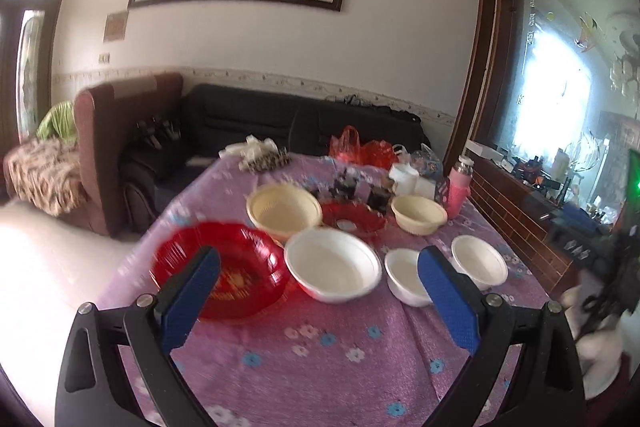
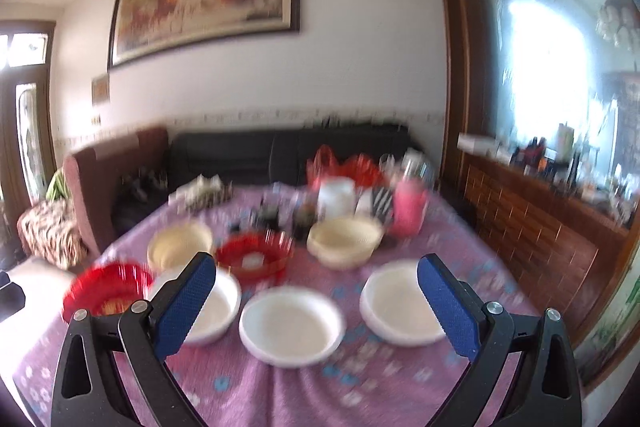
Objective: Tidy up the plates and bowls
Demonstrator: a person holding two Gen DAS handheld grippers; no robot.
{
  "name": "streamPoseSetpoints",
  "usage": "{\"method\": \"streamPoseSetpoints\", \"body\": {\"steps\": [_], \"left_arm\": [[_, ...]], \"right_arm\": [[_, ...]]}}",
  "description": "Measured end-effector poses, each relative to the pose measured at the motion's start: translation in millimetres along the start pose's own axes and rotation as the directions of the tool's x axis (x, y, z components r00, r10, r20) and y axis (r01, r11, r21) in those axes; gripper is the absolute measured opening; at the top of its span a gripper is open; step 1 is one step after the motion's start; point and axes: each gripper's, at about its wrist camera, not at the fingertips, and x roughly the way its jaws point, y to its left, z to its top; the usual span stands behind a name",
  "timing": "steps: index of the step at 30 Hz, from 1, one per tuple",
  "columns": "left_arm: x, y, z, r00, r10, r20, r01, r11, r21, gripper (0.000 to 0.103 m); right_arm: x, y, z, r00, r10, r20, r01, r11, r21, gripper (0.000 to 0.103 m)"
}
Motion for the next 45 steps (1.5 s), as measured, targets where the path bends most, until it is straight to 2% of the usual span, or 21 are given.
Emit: {"method": "streamPoseSetpoints", "body": {"steps": [3, 6, 10, 12, 16, 18, 20, 23, 26, 29, 31, 34, 35, 39, 42, 45], "left_arm": [[-22.3, 7.4, 39.8, 0.998, 0.039, 0.047, -0.039, 0.999, 0.010, 0.099], [-39.0, 15.5, 89.4, 0.995, 0.072, 0.075, -0.071, 0.997, -0.019, 0.099], [-36.7, 14.1, 152.0, 0.992, 0.104, 0.071, -0.104, 0.995, -0.013, 0.099], [-28.0, 10.4, 173.2, 0.989, 0.130, 0.067, -0.131, 0.991, 0.007, 0.100], [2.1, -7.6, 203.5, 0.970, 0.221, 0.098, -0.229, 0.971, 0.071, 0.100], [22.7, -17.2, 206.8, 0.972, 0.217, 0.088, -0.226, 0.968, 0.110, 0.100], [50.1, -28.1, 198.0, 0.981, 0.189, 0.049, -0.194, 0.971, 0.141, 0.100], [89.6, -39.3, 171.3, 0.990, 0.139, -0.039, -0.131, 0.978, 0.163, 0.100], [141.8, -49.0, 136.9, 0.980, 0.120, -0.159, -0.086, 0.974, 0.209, 0.100], [178.7, -50.7, 103.8, 0.967, 0.106, -0.230, -0.057, 0.976, 0.211, 0.100], [198.5, -47.3, 82.8, 0.952, 0.085, -0.293, -0.029, 0.981, 0.191, 0.100], [214.9, -46.4, 51.7, 0.924, 0.008, -0.383, 0.046, 0.990, 0.132, 0.096], [216.6, -47.7, 44.7, 0.918, -0.011, -0.398, 0.065, 0.991, 0.121, 0.094], [225.4, -66.6, 12.9, 0.881, -0.092, -0.465, 0.156, 0.983, 0.100, 0.061], [241.8, -83.4, -0.9, 0.852, -0.112, -0.512, 0.185, 0.978, 0.093, 0.059], [260.2, -95.9, -5.0, 0.835, -0.131, -0.535, 0.202, 0.976, 0.076, 0.059]], "right_arm": [[-30.9, -19.3, 49.8, 0.996, -0.008, 0.094, 0.009, 1.000, -0.010, 0.102], [-51.2, -37.2, 99.6, 0.990, 0.006, 0.142, -0.007, 1.000, 0.010, 0.102], [-61.3, -55.6, 173.6, 0.984, 0.015, 0.177, -0.026, 0.998, 0.056, 0.102], [-60.6, -58.0, 206.0, 0.982, -0.001, 0.189, -0.009, 0.999, 0.051, 0.102], [-34.9, -61.5, 253.3, 0.991, -0.010, 0.134, 0.000, 0.997, 0.074, 0.102], [-10.1, -63.2, 260.2, 0.998, 0.009, 0.068, -0.015, 0.996, 0.093, 0.102], [18.8, -66.9, 253.7, 0.999, 0.053, -0.002, -0.053, 0.992, 0.115, 0.102], [67.3, -63.8, 213.9, 0.987, 0.121, -0.103, -0.108, 0.986, 0.128, 0.102], [124.1, -57.5, 161.9, 0.958, 0.155, -0.240, -0.129, 0.984, 0.121, 0.102], [168.7, -56.6, 104.4, 0.913, 0.205, -0.353, -0.157, 0.975, 0.158, 0.101], [193.3, -60.9, 66.4, 0.869, 0.255, -0.425, -0.175, 0.960, 0.219, 0.100], [211.9, -74.8, 13.4, 0.805, 0.336, -0.489, -0.198, 0.929, 0.312, 0.099], [213.8, -78.4, 3.3, 0.795, 0.348, -0.497, -0.200, 0.924, 0.327, 0.099], [213.0, -86.1, -50.8, 0.729, 0.445, -0.520, -0.217, 0.871, 0.441, 0.099], [203.8, -85.5, -72.9, 0.700, 0.502, -0.507, -0.234, 0.833, 0.502, 0.099], [196.3, -78.2, -91.5, 0.688, 0.530, -0.496, -0.239, 0.811, 0.534, 0.099]]}}
